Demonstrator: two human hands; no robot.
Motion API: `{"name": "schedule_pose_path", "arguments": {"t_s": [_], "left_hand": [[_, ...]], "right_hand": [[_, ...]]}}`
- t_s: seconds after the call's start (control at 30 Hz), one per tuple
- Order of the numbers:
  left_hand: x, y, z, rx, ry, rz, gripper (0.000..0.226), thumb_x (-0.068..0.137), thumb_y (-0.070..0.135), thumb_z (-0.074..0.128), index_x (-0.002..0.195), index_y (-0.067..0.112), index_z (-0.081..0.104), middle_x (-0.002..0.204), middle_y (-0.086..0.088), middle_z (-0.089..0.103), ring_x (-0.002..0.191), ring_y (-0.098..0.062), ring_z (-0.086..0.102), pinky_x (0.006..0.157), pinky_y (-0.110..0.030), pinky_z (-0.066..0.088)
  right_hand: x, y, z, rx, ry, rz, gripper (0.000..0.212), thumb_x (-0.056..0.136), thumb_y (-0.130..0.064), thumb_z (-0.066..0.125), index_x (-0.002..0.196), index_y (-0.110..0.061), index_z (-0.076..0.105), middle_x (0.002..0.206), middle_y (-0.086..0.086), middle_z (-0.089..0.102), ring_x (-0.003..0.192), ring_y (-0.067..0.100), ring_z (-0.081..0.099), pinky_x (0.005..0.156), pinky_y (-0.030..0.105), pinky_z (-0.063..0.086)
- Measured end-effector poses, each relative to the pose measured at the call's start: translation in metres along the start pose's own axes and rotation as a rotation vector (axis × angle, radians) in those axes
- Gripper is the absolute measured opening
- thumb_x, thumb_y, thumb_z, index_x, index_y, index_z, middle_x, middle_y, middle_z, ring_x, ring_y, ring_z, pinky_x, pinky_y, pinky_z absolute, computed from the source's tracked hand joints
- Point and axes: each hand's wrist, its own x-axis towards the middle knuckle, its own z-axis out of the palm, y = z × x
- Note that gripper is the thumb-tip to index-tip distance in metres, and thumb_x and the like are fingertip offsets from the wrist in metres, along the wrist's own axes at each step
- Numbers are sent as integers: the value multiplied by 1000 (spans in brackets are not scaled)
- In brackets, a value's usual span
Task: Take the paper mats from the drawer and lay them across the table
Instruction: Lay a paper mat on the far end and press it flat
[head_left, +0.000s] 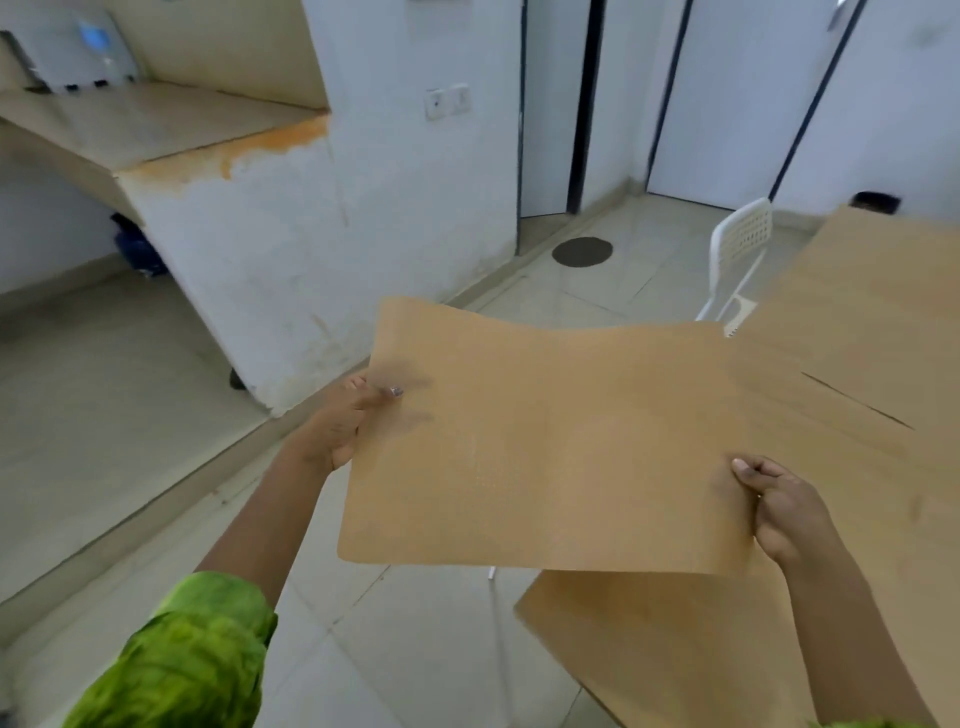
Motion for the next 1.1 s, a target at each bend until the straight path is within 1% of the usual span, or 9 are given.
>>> {"name": "schedule_pose_path", "arguments": {"t_s": [0.07, 0.13, 0.27, 0.53, 0.63, 0.73, 0.87, 1.0, 1.1], "left_hand": [[40, 6, -2, 4, -45, -32, 39, 79, 0, 61, 118, -3, 59, 113, -19, 66, 83, -29, 70, 63, -31, 59], [76, 10, -3, 11, -120, -44, 43, 80, 0, 60, 123, -4, 56, 119, -20, 62, 85, -31, 70, 65, -32, 58], [152, 22, -3, 41, -271, -67, 46, 78, 4, 61, 123, -4, 56, 118, -18, 64, 82, -28, 72, 64, -30, 58], [281, 46, 28, 180, -542, -112, 28, 87, -3, 51, 112, 1, 63, 101, -8, 74, 73, -25, 73, 60, -30, 59], [312, 51, 49, 232, -682, -98, 26, 88, -2, 48, 106, 7, 65, 103, -8, 74, 76, -28, 73, 63, -31, 59], [336, 44, 81, 263, -794, -120, 26, 88, -1, 50, 105, 9, 66, 108, -14, 70, 81, -32, 71, 68, -36, 59], [356, 35, 139, 311, -920, -162, 26, 86, -2, 53, 106, 11, 64, 110, -17, 67, 88, -32, 64, 69, -36, 59], [360, 27, 205, 360, -1082, -179, 31, 84, -5, 52, 111, 9, 61, 101, -13, 68, 82, -29, 64, 68, -36, 58], [354, 16, 249, 417, -1263, -219, 37, 84, -9, 49, 116, 6, 59, 105, -14, 70, 81, -27, 69, 71, -37, 59]], "right_hand": [[15, -4, 8, -2, 50, -9, 21, 90, -1, 49, 76, -13, 60, 52, -13, 67, 48, -4, 61, 48, 8, 49], [25, -7, 15, 37, 101, -15, 21, 90, -1, 49, 75, -13, 60, 51, -13, 67, 48, -5, 61, 47, 8, 49], [41, -5, 26, 81, 226, -13, 22, 90, -2, 50, 74, -14, 59, 52, -13, 67, 48, -4, 61, 46, 9, 49], [28, 19, 63, 224, 539, -38, 21, 91, -3, 49, 74, -12, 58, 52, -13, 68, 51, -4, 62, 50, 7, 49], [15, 29, 80, 260, 644, -63, 23, 91, -4, 49, 71, -13, 55, 51, -15, 66, 64, 4, 59, 54, 8, 49], [-1, 36, 86, 306, 774, -81, 21, 90, -6, 51, 71, -13, 56, 52, -16, 65, 71, 7, 53, 61, 14, 46], [-21, 46, 88, 419, 926, -110, 22, 92, -6, 48, 71, -12, 53, 49, -15, 65, 63, 7, 56, 49, 11, 48], [-39, 60, 86, 532, 1060, -99, 22, 92, -7, 46, 72, -12, 52, 48, -14, 65, 59, 8, 59, 55, 23, 44], [-52, 81, 82, 641, 1159, -114, 24, 91, -2, 43, 73, -13, 52, 52, -10, 67, 50, 1, 63, 47, 17, 51]]}}
